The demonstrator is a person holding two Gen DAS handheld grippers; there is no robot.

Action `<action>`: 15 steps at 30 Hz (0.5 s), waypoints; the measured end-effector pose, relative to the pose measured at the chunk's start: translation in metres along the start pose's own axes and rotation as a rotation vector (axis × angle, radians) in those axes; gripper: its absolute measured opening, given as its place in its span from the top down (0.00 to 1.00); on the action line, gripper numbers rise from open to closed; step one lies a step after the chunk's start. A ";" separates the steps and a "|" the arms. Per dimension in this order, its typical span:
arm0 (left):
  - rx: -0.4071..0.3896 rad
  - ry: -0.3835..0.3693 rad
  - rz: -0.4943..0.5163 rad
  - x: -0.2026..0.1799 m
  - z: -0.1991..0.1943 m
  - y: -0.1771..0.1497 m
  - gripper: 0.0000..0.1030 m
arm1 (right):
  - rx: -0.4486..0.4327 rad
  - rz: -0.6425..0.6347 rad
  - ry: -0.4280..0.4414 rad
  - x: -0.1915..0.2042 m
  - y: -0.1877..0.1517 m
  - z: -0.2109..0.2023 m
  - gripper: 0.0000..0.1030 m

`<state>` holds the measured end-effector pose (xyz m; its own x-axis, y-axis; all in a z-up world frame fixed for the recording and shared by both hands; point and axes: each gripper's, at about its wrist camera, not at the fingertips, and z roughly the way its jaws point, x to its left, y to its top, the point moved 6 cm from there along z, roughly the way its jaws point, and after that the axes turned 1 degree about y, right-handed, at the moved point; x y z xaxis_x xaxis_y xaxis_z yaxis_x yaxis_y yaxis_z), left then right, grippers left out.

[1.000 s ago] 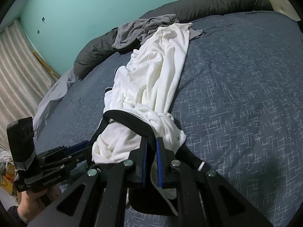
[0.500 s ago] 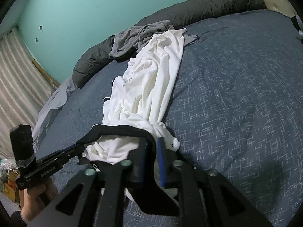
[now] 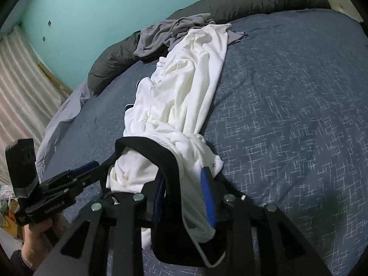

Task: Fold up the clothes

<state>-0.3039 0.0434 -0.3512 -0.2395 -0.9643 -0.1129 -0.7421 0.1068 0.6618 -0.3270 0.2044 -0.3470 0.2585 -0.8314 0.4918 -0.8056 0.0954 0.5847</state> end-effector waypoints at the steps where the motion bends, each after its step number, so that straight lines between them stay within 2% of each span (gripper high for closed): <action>1: 0.003 0.002 0.004 0.000 0.002 0.000 0.61 | -0.001 0.003 0.002 0.000 0.000 0.000 0.71; 7: -0.001 0.032 0.065 -0.004 0.007 0.003 0.61 | -0.008 0.000 0.020 0.002 0.001 0.000 0.71; 10: 0.014 0.021 0.075 -0.006 0.011 -0.001 0.79 | -0.017 0.028 0.044 -0.001 0.003 -0.002 0.71; 15: 0.004 0.018 0.105 -0.013 0.009 0.001 0.79 | -0.021 0.026 0.043 0.000 0.004 -0.002 0.72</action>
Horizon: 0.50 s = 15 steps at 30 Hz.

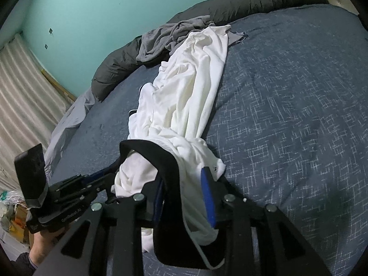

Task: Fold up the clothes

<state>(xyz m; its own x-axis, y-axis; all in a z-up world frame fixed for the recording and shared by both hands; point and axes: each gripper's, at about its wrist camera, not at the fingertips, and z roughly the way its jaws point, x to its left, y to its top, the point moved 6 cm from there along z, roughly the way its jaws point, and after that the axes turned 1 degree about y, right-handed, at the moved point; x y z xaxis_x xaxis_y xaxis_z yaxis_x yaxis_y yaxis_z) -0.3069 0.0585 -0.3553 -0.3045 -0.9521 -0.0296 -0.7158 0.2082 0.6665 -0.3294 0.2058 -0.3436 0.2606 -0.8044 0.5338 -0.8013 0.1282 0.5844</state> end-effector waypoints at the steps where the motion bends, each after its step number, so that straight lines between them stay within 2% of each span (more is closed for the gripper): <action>1: -0.002 0.003 0.004 0.000 0.001 0.001 0.79 | 0.000 -0.004 0.004 0.001 0.000 0.000 0.73; 2: -0.002 0.006 0.006 0.000 0.002 0.003 0.79 | 0.000 -0.011 0.006 0.003 0.000 0.000 0.77; 8: -0.016 -0.002 0.010 0.001 0.003 0.008 0.79 | -0.003 -0.047 0.004 0.008 0.000 0.001 0.78; 9: -0.021 -0.004 0.004 0.002 0.002 0.008 0.81 | -0.004 -0.045 0.005 0.008 0.000 0.001 0.79; 11: -0.036 -0.002 -0.010 0.006 -0.002 0.010 0.94 | -0.006 -0.041 0.006 0.007 0.001 0.002 0.83; 15: -0.080 0.008 -0.059 0.019 -0.019 0.015 0.95 | -0.022 -0.047 0.012 0.009 0.006 0.001 0.84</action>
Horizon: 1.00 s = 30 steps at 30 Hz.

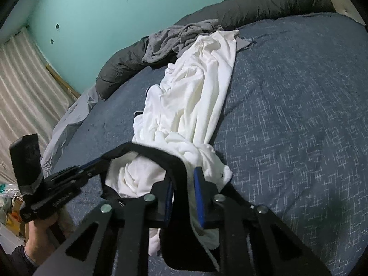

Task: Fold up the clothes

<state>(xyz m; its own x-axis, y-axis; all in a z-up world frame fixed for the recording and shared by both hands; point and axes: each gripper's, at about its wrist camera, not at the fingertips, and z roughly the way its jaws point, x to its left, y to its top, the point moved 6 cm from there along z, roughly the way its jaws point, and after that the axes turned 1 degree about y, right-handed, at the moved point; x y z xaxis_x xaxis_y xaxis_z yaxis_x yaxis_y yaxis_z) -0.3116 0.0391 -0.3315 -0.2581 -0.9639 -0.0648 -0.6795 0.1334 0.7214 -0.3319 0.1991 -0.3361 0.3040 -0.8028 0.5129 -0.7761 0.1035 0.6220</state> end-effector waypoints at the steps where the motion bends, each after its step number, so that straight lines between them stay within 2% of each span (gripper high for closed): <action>1: -0.007 0.007 -0.012 0.004 -0.004 0.001 0.95 | 0.002 -0.001 0.003 0.000 0.001 0.000 0.84; 4: 0.002 0.017 -0.047 0.016 -0.007 -0.002 0.95 | 0.017 0.003 -0.003 0.002 -0.001 0.000 0.83; 8: 0.026 0.021 -0.081 0.023 0.001 -0.007 0.95 | 0.044 -0.029 -0.043 0.008 -0.006 -0.004 0.67; 13: 0.040 0.032 -0.107 0.030 0.006 -0.011 0.95 | 0.105 -0.067 -0.034 0.014 -0.018 0.000 0.66; 16: 0.050 0.038 -0.104 0.029 0.008 -0.013 0.95 | 0.105 -0.088 -0.046 0.014 -0.020 0.003 0.67; 19: 0.063 0.041 -0.090 0.026 0.010 -0.014 0.92 | 0.081 -0.084 -0.056 0.009 -0.015 0.005 0.74; 21: 0.054 0.041 -0.057 0.018 0.008 -0.013 0.87 | 0.069 -0.084 -0.061 0.008 -0.011 0.006 0.80; 23: 0.047 0.042 -0.024 0.013 0.007 -0.011 0.64 | 0.063 -0.091 -0.060 0.009 -0.010 0.009 0.82; 25: 0.048 0.031 -0.011 0.010 0.009 -0.010 0.55 | 0.061 -0.096 -0.049 0.011 -0.010 0.010 0.83; 30: 0.046 0.010 0.015 0.005 0.012 -0.007 0.55 | 0.057 -0.109 -0.029 0.015 -0.010 0.011 0.85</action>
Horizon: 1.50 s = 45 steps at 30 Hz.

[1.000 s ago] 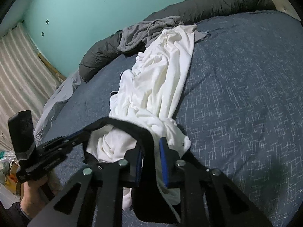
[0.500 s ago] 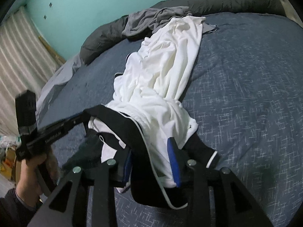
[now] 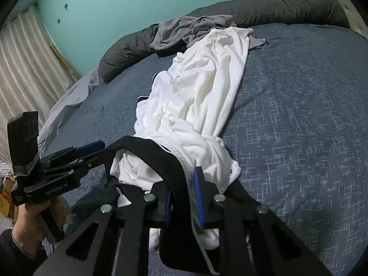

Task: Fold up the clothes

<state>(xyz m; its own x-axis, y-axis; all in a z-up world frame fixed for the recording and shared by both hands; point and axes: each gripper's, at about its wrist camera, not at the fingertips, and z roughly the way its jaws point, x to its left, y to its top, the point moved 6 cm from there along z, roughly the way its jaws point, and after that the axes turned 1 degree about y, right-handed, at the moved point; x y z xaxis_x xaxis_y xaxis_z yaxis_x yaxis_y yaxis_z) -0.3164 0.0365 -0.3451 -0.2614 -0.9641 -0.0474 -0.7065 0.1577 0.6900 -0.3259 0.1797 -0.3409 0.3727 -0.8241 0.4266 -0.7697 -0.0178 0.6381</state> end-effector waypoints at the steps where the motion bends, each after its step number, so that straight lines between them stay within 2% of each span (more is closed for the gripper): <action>1: -0.002 -0.002 0.005 -0.001 0.001 0.001 0.55 | -0.003 -0.003 0.004 0.001 0.000 -0.001 0.85; 3: -0.001 -0.008 0.010 -0.002 0.002 0.002 0.55 | -0.010 -0.009 0.010 0.003 0.001 -0.002 0.85; 4: 0.004 -0.012 0.007 -0.002 0.003 0.001 0.59 | -0.010 -0.009 0.012 0.004 0.001 -0.003 0.85; 5: 0.005 -0.017 0.008 -0.003 0.005 0.001 0.75 | -0.010 -0.008 0.012 0.004 0.001 -0.004 0.85; 7: 0.002 -0.008 0.009 -0.002 0.005 0.001 0.94 | -0.006 0.005 0.006 0.003 0.000 -0.007 0.84; 8: -0.003 -0.006 0.006 -0.002 0.005 0.002 0.95 | -0.006 0.013 0.004 0.002 -0.001 -0.009 0.84; 11: -0.018 -0.003 -0.011 0.002 0.000 0.003 0.95 | 0.008 0.005 -0.004 0.006 -0.005 -0.014 0.84; 15: -0.024 0.010 -0.032 0.008 -0.003 0.003 0.95 | 0.034 -0.019 -0.013 0.013 -0.011 -0.018 0.74; 22: -0.020 0.003 -0.046 0.011 -0.005 0.003 0.96 | 0.064 0.004 -0.024 0.006 -0.017 -0.009 0.75; 25: -0.006 -0.002 -0.038 0.009 -0.004 0.001 0.95 | 0.047 0.006 -0.029 0.003 -0.014 -0.010 0.76; 27: 0.007 -0.007 -0.030 0.007 -0.002 -0.001 0.95 | 0.040 0.002 -0.030 0.002 -0.013 -0.010 0.84; 28: 0.011 -0.005 -0.022 0.006 -0.002 -0.001 0.93 | 0.038 0.000 -0.029 0.002 -0.012 -0.010 0.85; 30: 0.008 0.000 -0.009 0.003 -0.001 -0.001 0.88 | 0.032 -0.003 -0.027 0.002 -0.011 -0.009 0.86; 32: 0.011 -0.020 -0.004 0.000 -0.001 -0.001 0.62 | 0.027 -0.006 -0.025 0.002 -0.010 -0.009 0.86; 34: 0.013 -0.030 -0.002 -0.002 0.002 -0.001 0.57 | 0.020 -0.008 -0.023 0.001 -0.009 -0.010 0.86; 39: 0.032 -0.034 -0.021 0.001 0.011 -0.004 0.57 | 0.022 -0.010 -0.016 0.002 -0.009 -0.009 0.86; 40: 0.037 -0.036 -0.024 0.002 0.012 -0.005 0.67 | 0.026 -0.011 -0.016 0.002 -0.009 -0.009 0.86; 41: 0.041 -0.034 -0.020 0.002 0.013 -0.006 0.86 | 0.030 -0.011 -0.016 0.001 -0.010 -0.008 0.86; 42: 0.045 -0.030 -0.015 0.001 0.014 -0.008 0.93 | 0.032 -0.011 -0.016 0.001 -0.010 -0.007 0.86; 45: 0.033 -0.044 -0.012 -0.002 0.010 -0.008 0.95 | 0.028 -0.004 -0.022 -0.003 -0.010 -0.007 0.86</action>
<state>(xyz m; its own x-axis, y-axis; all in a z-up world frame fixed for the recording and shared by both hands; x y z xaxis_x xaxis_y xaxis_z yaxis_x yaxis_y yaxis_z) -0.3170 0.0394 -0.3576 -0.2810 -0.9557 -0.0874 -0.7305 0.1539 0.6654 -0.3159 0.1868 -0.3437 0.3642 -0.8362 0.4100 -0.7827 -0.0363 0.6213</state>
